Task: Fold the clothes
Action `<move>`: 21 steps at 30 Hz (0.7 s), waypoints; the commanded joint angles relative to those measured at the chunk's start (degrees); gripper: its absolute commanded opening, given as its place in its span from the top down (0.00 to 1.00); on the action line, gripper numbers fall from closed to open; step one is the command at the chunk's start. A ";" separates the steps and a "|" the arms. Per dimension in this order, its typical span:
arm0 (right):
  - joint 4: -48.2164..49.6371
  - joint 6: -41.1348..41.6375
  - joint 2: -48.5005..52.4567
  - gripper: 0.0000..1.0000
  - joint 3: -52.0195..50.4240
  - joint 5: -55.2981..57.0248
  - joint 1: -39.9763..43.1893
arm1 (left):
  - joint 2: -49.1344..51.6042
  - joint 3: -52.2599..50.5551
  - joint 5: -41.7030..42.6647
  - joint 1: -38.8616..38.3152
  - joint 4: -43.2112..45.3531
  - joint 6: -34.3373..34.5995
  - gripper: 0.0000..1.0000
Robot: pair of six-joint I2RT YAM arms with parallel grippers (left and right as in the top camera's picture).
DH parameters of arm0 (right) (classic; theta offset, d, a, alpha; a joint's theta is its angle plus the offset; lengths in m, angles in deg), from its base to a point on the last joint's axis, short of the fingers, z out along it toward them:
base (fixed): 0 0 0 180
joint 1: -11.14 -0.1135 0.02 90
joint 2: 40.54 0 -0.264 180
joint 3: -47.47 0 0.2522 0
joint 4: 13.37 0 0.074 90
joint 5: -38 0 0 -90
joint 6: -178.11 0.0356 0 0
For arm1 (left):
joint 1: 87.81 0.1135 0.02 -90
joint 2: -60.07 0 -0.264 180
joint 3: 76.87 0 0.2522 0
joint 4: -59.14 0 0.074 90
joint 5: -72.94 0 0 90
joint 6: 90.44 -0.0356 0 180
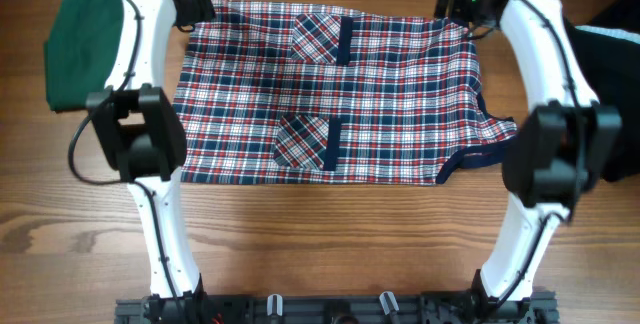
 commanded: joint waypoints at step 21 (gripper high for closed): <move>-10.12 -4.50 3.30 0.10 0.55 -22.71 11.32 | -6.56 0.42 13.33 -4.79 -13.42 -5.77 0.01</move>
